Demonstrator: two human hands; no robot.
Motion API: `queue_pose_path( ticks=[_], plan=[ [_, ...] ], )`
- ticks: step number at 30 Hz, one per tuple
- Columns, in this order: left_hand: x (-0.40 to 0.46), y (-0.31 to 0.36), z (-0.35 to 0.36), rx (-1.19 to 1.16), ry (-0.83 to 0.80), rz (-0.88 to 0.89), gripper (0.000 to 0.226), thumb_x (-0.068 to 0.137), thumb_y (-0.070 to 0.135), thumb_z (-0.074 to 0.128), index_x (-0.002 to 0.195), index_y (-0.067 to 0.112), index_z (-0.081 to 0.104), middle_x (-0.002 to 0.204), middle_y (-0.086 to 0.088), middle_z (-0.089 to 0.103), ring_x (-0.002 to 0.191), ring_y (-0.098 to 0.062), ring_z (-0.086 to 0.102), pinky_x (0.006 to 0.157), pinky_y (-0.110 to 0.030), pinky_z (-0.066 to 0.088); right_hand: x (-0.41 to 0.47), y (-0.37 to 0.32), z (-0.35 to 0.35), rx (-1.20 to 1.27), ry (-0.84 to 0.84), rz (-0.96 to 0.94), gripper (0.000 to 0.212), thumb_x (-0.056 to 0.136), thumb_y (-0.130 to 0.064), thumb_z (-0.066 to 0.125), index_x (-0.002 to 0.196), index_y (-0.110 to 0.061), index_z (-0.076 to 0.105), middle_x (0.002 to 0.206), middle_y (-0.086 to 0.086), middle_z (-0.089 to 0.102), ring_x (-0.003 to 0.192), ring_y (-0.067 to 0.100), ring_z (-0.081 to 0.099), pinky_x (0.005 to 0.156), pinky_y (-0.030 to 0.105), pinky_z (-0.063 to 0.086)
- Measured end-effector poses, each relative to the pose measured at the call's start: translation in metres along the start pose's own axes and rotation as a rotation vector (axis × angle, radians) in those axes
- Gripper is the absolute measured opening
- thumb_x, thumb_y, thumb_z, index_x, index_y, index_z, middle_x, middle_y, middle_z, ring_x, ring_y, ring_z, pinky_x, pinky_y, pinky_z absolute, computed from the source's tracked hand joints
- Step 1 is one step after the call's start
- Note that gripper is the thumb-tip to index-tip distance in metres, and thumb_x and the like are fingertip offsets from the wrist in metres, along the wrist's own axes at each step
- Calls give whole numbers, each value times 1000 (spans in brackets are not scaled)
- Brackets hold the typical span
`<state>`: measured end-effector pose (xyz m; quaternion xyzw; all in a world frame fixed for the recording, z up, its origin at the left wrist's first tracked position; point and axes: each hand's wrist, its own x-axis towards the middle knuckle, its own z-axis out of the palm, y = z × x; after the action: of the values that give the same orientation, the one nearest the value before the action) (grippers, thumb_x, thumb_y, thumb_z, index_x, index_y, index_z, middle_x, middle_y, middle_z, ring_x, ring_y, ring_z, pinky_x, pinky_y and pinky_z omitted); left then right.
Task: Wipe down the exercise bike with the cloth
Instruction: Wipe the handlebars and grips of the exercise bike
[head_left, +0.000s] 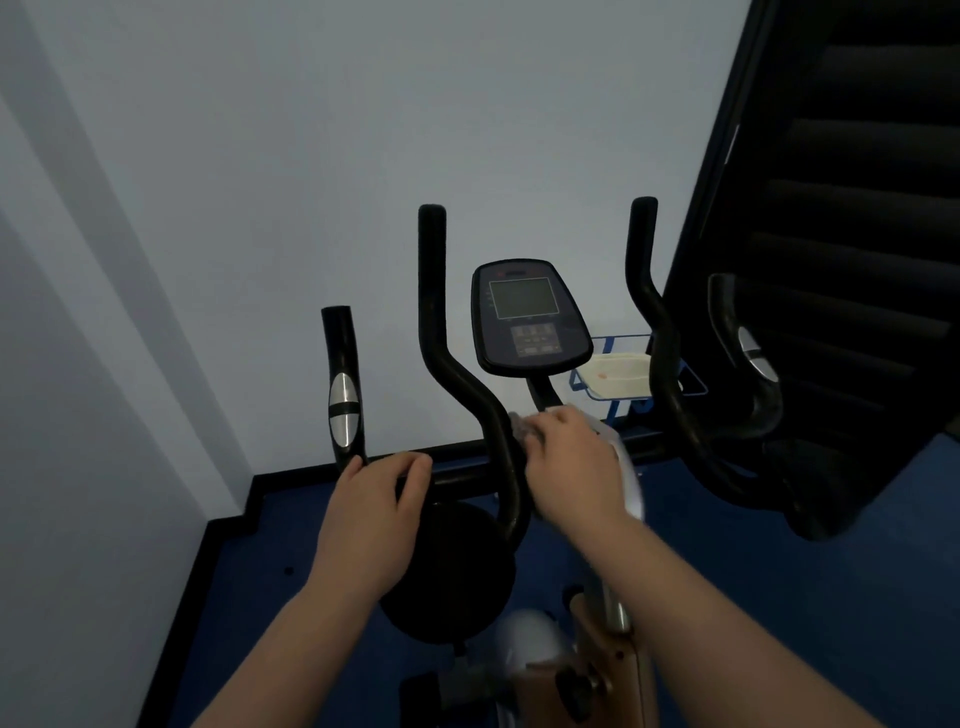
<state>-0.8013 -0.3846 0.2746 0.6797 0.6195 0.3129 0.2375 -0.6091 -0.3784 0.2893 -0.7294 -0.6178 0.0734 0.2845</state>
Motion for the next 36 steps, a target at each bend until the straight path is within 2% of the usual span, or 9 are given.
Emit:
queue_pose_path(
  ticks=[5, 7, 9, 11, 15, 19, 24, 28, 36],
  plan=[
    [-1, 2, -2, -29, 41, 104, 33, 100, 40, 38, 117, 31, 66, 104, 27, 54, 111, 8, 35, 112, -20, 10, 0, 18, -17, 352, -172, 25, 22, 96, -16, 55, 114, -21, 67, 114, -6, 59, 107, 11, 56, 94, 31, 43],
    [-2, 1, -1, -78, 81, 115, 29, 100, 39, 40, 114, 36, 64, 103, 31, 54, 107, 12, 34, 111, -22, 21, -2, 18, -29, 495, -96, -45, 24, 94, -11, 58, 108, -27, 68, 108, -12, 60, 104, 0, 55, 95, 24, 44],
    [-4, 1, -1, -183, 142, 124, 22, 98, 37, 43, 110, 42, 61, 102, 28, 57, 99, 10, 47, 94, -18, 38, -4, 0, -34, 578, 10, -189, 29, 93, -8, 59, 110, -29, 68, 109, -15, 58, 106, -2, 54, 92, 14, 41],
    [-7, -2, -3, -273, 226, 148, 22, 96, 30, 46, 110, 40, 60, 109, 23, 58, 105, 7, 51, 85, -13, 38, -5, -22, -27, 538, -30, -332, 30, 92, -9, 60, 114, -28, 68, 115, -16, 56, 112, 0, 52, 95, 11, 38],
    [-2, -22, -19, -351, 395, 213, 28, 96, 12, 50, 119, 25, 62, 126, 13, 57, 122, -4, 48, 101, -23, 37, -6, -35, -1, 84, -262, -521, 27, 96, -26, 56, 119, -35, 66, 124, -21, 54, 118, -8, 42, 112, 21, 20],
    [18, -52, -41, -329, 380, 280, 31, 97, 19, 45, 123, 24, 60, 132, 20, 51, 128, -1, 45, 107, -14, 32, -1, -20, -8, 3, -363, -545, 28, 96, -42, 51, 122, -45, 62, 132, -30, 52, 125, -16, 38, 116, 19, -2],
    [50, -68, -49, -160, 169, 487, 40, 99, 20, 43, 138, 20, 51, 149, 8, 42, 143, -8, 29, 116, -31, 27, 4, -39, -4, -135, -363, -474, 34, 90, -41, 63, 123, -44, 62, 129, -28, 57, 123, -6, 47, 118, 22, 17],
    [66, -78, -43, -29, 49, 559, 42, 102, 20, 42, 145, 21, 39, 157, 4, 27, 148, -9, 14, 119, -39, 20, 2, -84, 24, -19, -424, -378, 39, 87, -40, 68, 125, -44, 61, 122, -18, 65, 111, 3, 57, 99, 26, 43],
    [79, -97, -53, -35, -95, 642, 47, 103, 35, 36, 149, 27, 28, 159, 13, 17, 149, -7, 8, 121, -41, 18, -8, -83, 14, -251, -394, -176, 47, 90, -49, 59, 135, -47, 48, 125, -17, 63, 114, 8, 57, 91, 26, 46]
  ],
)
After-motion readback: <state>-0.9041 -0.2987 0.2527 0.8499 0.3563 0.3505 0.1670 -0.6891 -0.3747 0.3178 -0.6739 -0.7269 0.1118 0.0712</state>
